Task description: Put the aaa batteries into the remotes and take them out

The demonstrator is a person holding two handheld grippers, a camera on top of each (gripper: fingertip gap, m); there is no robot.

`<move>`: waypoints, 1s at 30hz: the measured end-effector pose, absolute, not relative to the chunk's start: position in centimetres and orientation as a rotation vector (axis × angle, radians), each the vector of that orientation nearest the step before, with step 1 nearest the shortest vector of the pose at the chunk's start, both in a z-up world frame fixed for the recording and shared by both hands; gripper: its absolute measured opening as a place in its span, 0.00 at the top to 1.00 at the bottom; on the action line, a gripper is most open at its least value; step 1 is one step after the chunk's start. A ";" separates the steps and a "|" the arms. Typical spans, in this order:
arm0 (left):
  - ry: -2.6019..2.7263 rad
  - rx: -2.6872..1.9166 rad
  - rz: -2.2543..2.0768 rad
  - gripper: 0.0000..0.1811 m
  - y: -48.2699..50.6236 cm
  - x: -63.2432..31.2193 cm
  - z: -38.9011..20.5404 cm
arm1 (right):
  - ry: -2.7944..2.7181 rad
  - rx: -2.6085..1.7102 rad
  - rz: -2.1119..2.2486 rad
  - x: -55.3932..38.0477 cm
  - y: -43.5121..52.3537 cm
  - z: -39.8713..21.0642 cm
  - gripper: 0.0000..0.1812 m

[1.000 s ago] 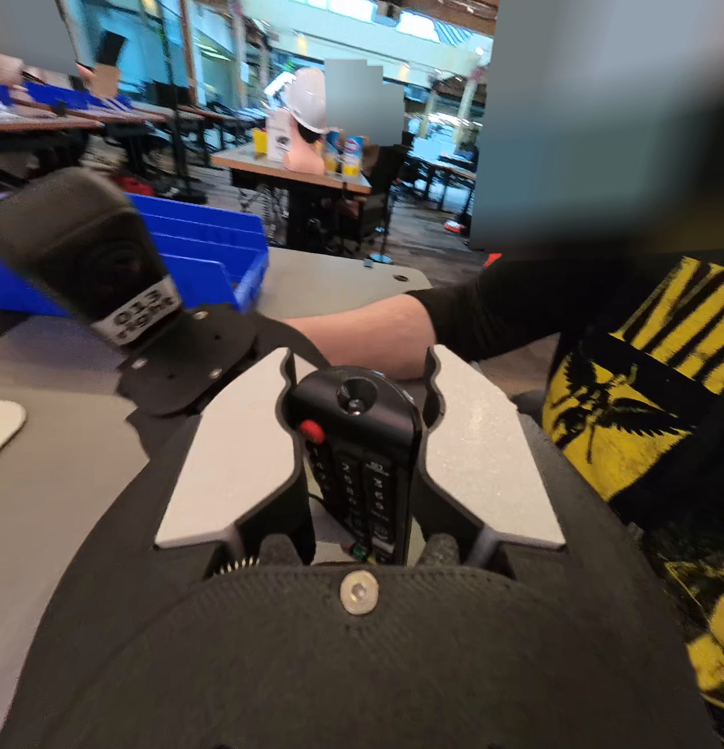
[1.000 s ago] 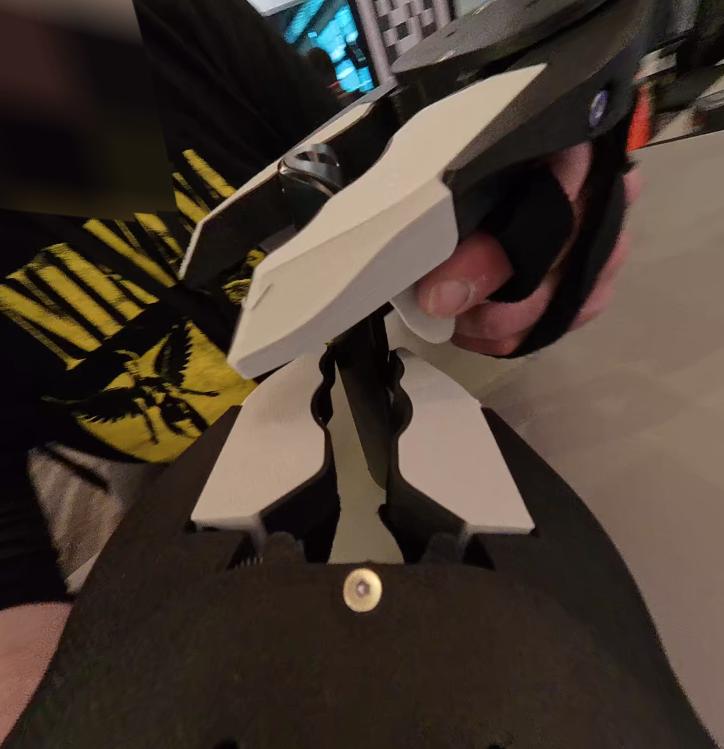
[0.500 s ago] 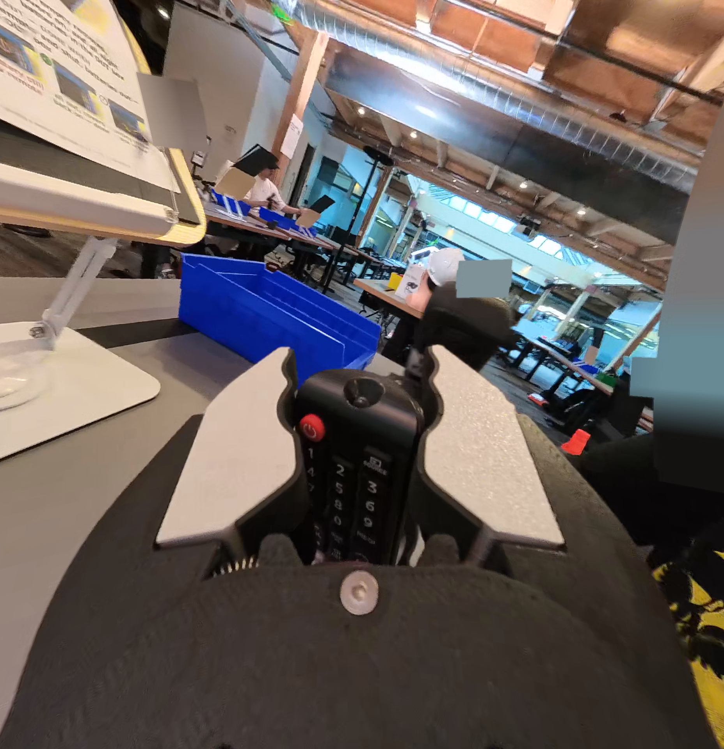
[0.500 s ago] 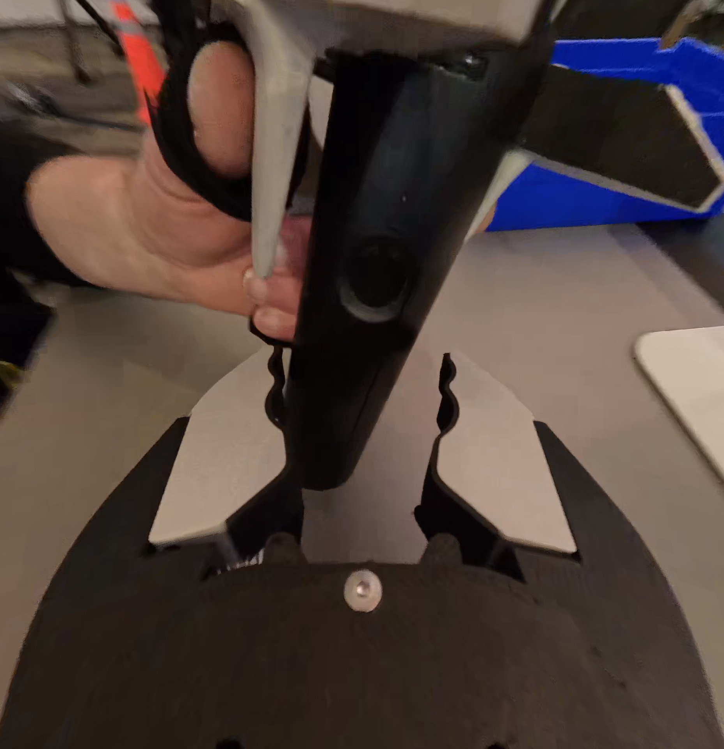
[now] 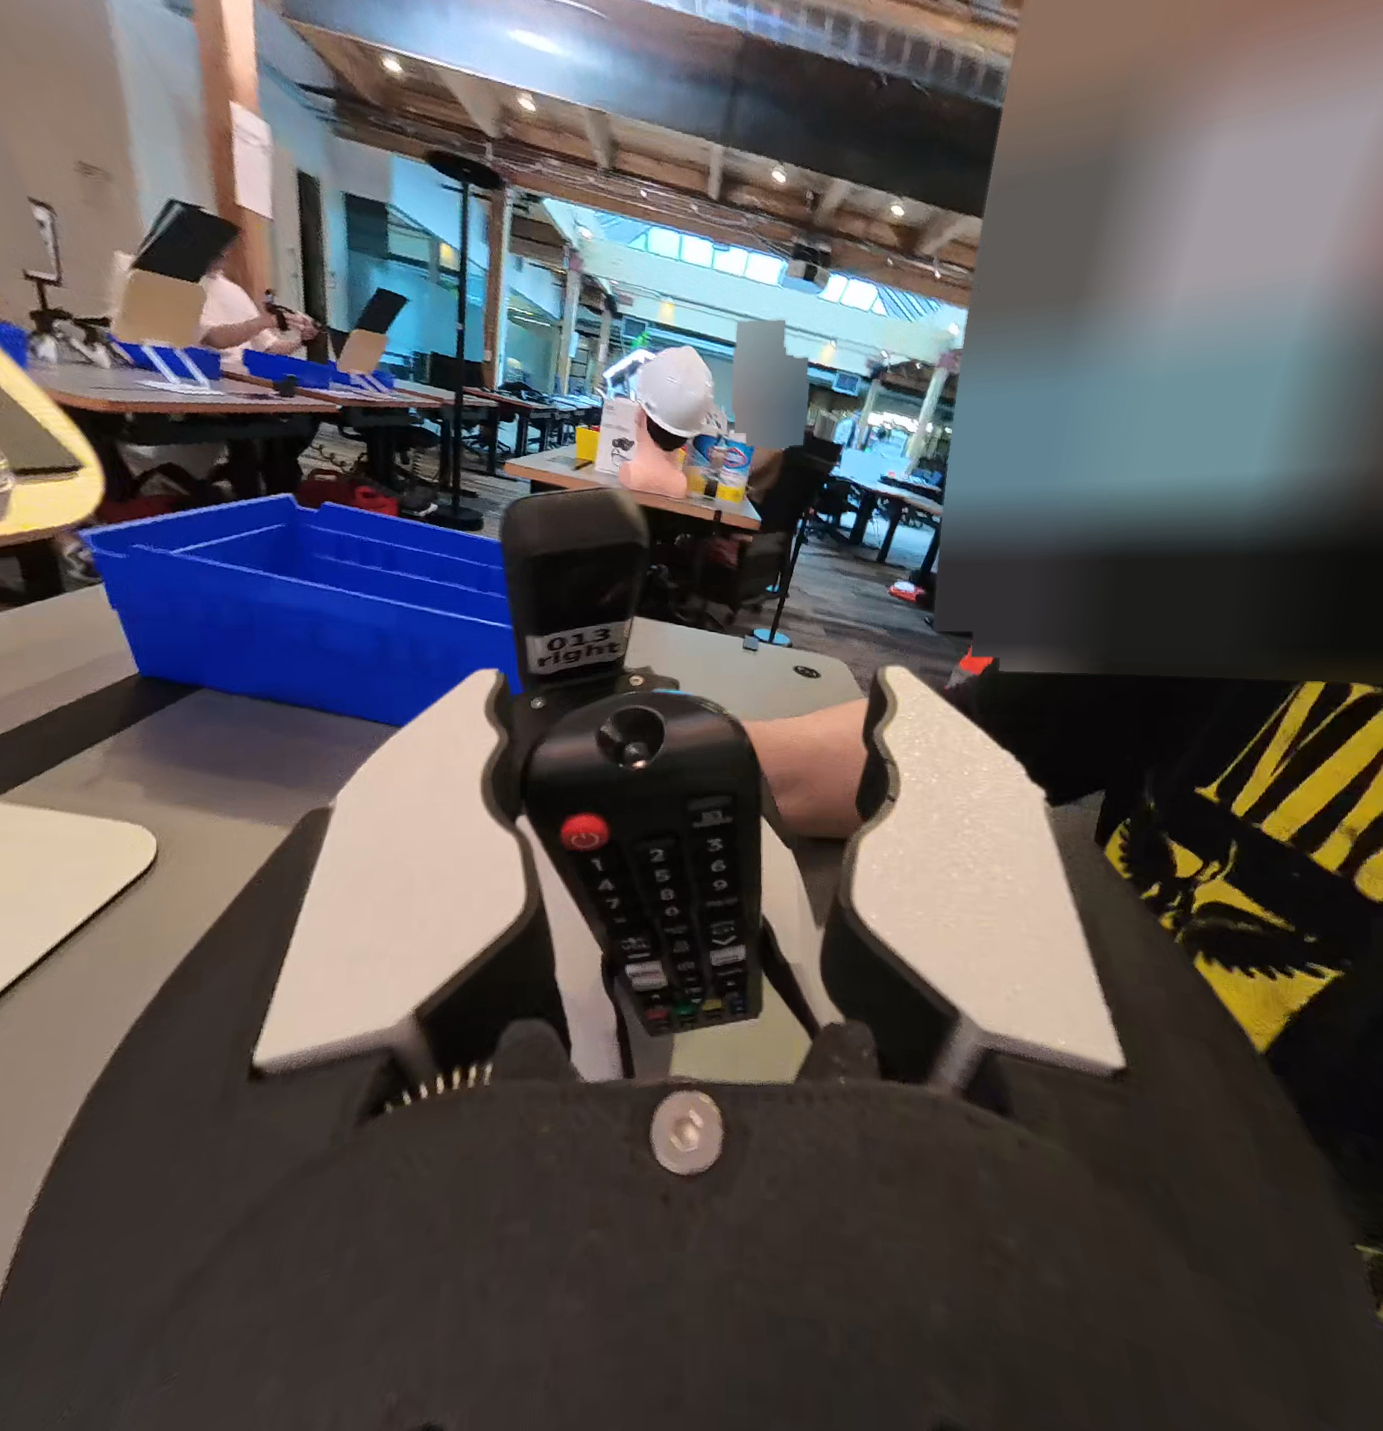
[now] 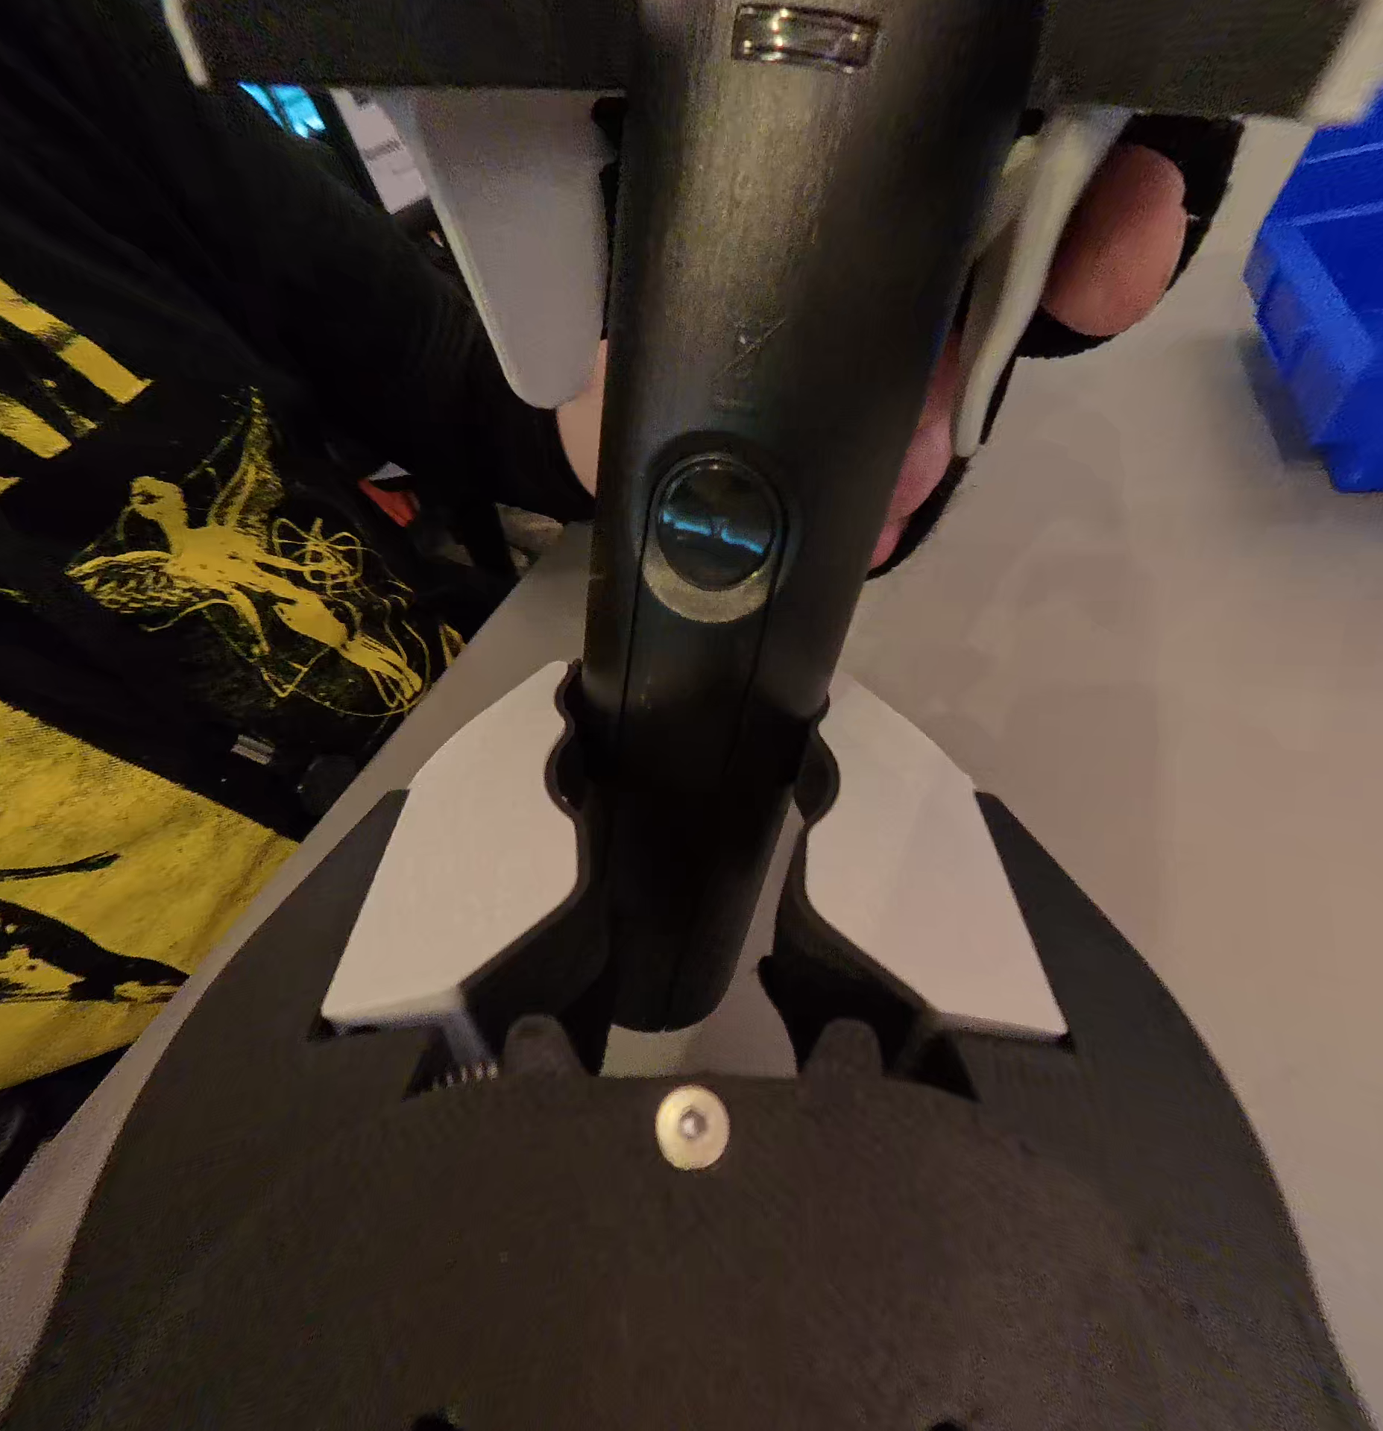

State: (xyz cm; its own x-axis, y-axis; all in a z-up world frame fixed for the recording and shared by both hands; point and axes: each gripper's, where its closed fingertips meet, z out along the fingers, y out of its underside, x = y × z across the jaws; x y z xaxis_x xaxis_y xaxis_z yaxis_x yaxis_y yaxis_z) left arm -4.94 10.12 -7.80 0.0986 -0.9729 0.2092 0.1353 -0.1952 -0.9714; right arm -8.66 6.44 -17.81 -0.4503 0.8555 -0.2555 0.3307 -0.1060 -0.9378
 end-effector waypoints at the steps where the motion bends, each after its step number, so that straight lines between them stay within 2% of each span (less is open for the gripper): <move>1: 0.970 -1.313 -1.311 0.54 9.9 -4.5 -8.2 | -1.742 -1.284 1.613 -8.6 6.2 -17.8 0.71; 4: 1.049 -1.331 -1.346 0.67 9.4 -3.4 -9.2 | -1.793 -1.258 1.583 -8.7 5.6 -18.3 0.71; 10: 1.017 -1.315 -1.318 0.67 9.7 -3.0 -9.5 | -1.765 -1.283 1.487 -9.0 6.2 -19.0 0.72; 12: 1.052 -1.364 -1.266 0.61 9.9 -2.7 -10.5 | -1.754 -1.297 1.460 -9.1 6.5 -19.1 0.72; 14: 1.057 -1.366 -1.233 0.66 10.0 -2.7 -10.9 | -1.739 -1.291 1.440 -9.1 6.8 -18.9 0.72; 19: 1.014 -1.390 -1.145 0.67 11.1 -3.1 -11.7 | -1.690 -1.353 1.188 -9.3 8.6 -19.8 0.72; 22: 0.912 -1.389 -1.153 0.67 12.0 -4.2 -11.6 | -1.540 -1.328 1.053 -8.8 9.9 -18.2 0.68; 29: 0.695 -1.474 -1.354 0.67 13.7 -5.1 -13.0 | -1.464 -1.188 0.676 -8.6 10.2 -17.3 0.73; 30: 0.677 -1.485 -1.367 0.67 13.9 -5.2 -13.2 | -1.458 -1.188 0.641 -8.7 10.6 -17.4 0.77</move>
